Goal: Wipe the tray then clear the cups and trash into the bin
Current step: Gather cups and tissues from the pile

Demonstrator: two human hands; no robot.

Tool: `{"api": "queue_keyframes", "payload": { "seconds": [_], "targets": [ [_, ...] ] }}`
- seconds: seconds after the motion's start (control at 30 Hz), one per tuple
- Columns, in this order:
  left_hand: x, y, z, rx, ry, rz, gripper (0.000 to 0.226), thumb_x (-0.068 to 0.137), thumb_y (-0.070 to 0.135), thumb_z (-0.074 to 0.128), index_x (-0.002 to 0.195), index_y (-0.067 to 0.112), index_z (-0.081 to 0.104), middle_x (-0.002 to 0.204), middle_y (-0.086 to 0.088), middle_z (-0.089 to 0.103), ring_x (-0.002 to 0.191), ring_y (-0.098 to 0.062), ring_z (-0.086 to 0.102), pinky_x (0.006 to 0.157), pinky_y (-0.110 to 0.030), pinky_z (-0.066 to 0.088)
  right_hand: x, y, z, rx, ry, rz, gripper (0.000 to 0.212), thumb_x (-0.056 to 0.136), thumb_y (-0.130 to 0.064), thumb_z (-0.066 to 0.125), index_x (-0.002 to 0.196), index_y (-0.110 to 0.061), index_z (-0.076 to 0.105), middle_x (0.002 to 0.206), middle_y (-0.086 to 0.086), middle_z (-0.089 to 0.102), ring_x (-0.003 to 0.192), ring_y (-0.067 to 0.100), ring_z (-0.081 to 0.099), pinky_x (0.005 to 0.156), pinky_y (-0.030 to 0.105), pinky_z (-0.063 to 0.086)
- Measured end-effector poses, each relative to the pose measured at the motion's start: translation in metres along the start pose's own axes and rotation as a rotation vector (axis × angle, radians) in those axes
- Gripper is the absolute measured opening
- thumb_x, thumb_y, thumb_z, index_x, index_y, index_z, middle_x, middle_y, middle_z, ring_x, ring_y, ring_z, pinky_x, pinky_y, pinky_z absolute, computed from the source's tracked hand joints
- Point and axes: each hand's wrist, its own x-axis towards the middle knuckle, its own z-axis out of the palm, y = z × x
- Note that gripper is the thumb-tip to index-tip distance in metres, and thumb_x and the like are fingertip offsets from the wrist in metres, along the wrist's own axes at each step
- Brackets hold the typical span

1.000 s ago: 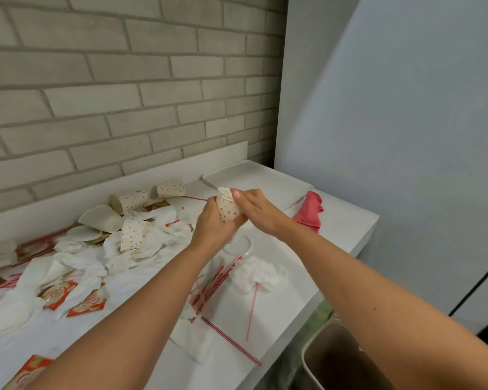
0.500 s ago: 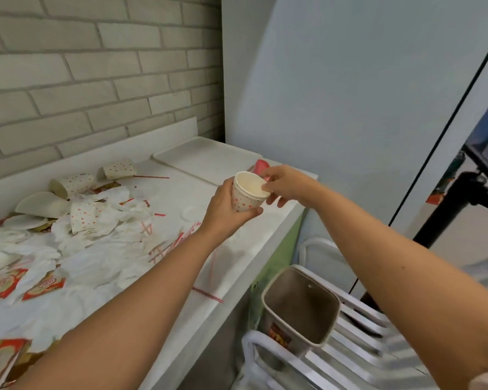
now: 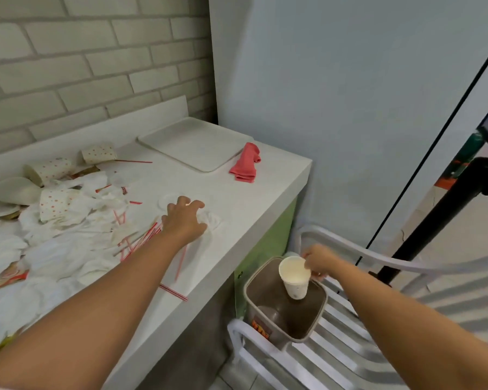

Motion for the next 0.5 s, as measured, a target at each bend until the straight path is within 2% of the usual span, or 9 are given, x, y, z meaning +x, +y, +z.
{"api": "queue_keyframes", "payload": {
  "seconds": [0.07, 0.13, 0.23, 0.3, 0.37, 0.43, 0.47, 0.5],
  "targets": [
    [0.002, -0.001, 0.004, 0.041, -0.039, -0.039, 0.053, 0.086, 0.034, 0.059, 0.136, 0.027, 0.041, 0.145, -0.006, 0.026, 0.132, -0.032, 0.027, 0.104, -0.043, 0.032, 0.012, 0.018, 0.019, -0.047, -0.079, 0.052, 0.037, 0.090, 0.006, 0.040, 0.121, 0.000, 0.058, 0.065, 0.011, 0.057, 0.051, 0.019, 0.054, 0.053, 0.028, 0.053],
    [0.002, 0.000, 0.009, 0.053, -0.053, -0.065, 0.054, 0.086, 0.036, 0.060, 0.136, 0.027, 0.041, 0.144, -0.008, 0.028, 0.132, -0.033, 0.027, 0.104, -0.043, 0.032, 0.021, 0.030, 0.034, -0.077, -0.125, 0.079, 0.034, 0.091, 0.002, 0.042, 0.122, 0.002, 0.057, 0.072, 0.011, 0.060, 0.057, 0.019, 0.057, 0.062, 0.029, 0.055],
    [0.003, 0.003, 0.015, 0.034, -0.051, -0.095, 0.051, 0.086, 0.034, 0.060, 0.134, 0.027, 0.043, 0.141, -0.010, 0.030, 0.130, -0.034, 0.030, 0.103, -0.041, 0.034, 0.033, 0.044, 0.051, -0.080, -0.147, 0.113, 0.033, 0.092, 0.000, 0.043, 0.123, 0.000, 0.054, 0.078, 0.013, 0.059, 0.076, 0.026, 0.067, 0.072, 0.037, 0.059],
    [0.006, 0.003, 0.016, 0.007, -0.037, -0.090, 0.048, 0.087, 0.029, 0.059, 0.133, 0.025, 0.045, 0.139, -0.012, 0.031, 0.127, -0.036, 0.031, 0.103, -0.040, 0.034, 0.039, 0.049, 0.057, -0.079, -0.167, 0.118, 0.032, 0.092, 0.001, 0.046, 0.123, 0.000, 0.054, 0.089, 0.017, 0.059, 0.088, 0.031, 0.069, 0.078, 0.041, 0.059],
    [0.008, 0.005, 0.018, -0.012, -0.017, -0.093, 0.044, 0.089, 0.021, 0.056, 0.132, 0.024, 0.047, 0.137, -0.014, 0.033, 0.125, -0.037, 0.032, 0.102, -0.039, 0.034, 0.044, 0.054, 0.061, -0.100, -0.191, 0.100, 0.031, 0.091, 0.001, 0.048, 0.121, 0.001, 0.055, 0.095, 0.018, 0.061, 0.084, 0.029, 0.070, 0.078, 0.041, 0.059],
    [0.010, 0.005, 0.020, -0.034, 0.019, -0.102, 0.041, 0.090, 0.014, 0.053, 0.130, 0.022, 0.050, 0.134, -0.014, 0.035, 0.123, -0.037, 0.034, 0.101, -0.038, 0.035, 0.049, 0.056, 0.063, -0.160, -0.228, 0.093, 0.028, 0.091, -0.002, 0.050, 0.117, 0.002, 0.059, 0.096, 0.018, 0.067, 0.066, 0.021, 0.066, 0.069, 0.035, 0.059],
    [0.010, 0.005, 0.021, -0.054, 0.041, -0.101, 0.039, 0.090, 0.009, 0.052, 0.128, 0.020, 0.052, 0.131, -0.015, 0.037, 0.122, -0.036, 0.035, 0.100, -0.038, 0.036, 0.051, 0.056, 0.063, -0.204, -0.268, 0.083, 0.025, 0.090, -0.005, 0.051, 0.113, 0.002, 0.061, 0.091, 0.016, 0.068, 0.064, 0.020, 0.065, 0.063, 0.030, 0.057],
    [0.011, 0.004, 0.022, -0.079, 0.067, -0.099, 0.039, 0.089, 0.004, 0.051, 0.126, 0.019, 0.055, 0.129, -0.016, 0.039, 0.121, -0.036, 0.037, 0.099, -0.038, 0.037, 0.053, 0.055, 0.062, -0.262, -0.310, 0.069, 0.020, 0.090, -0.007, 0.053, 0.106, 0.001, 0.063, 0.083, 0.013, 0.067, 0.069, 0.021, 0.068, 0.058, 0.026, 0.054]
  ]
}}
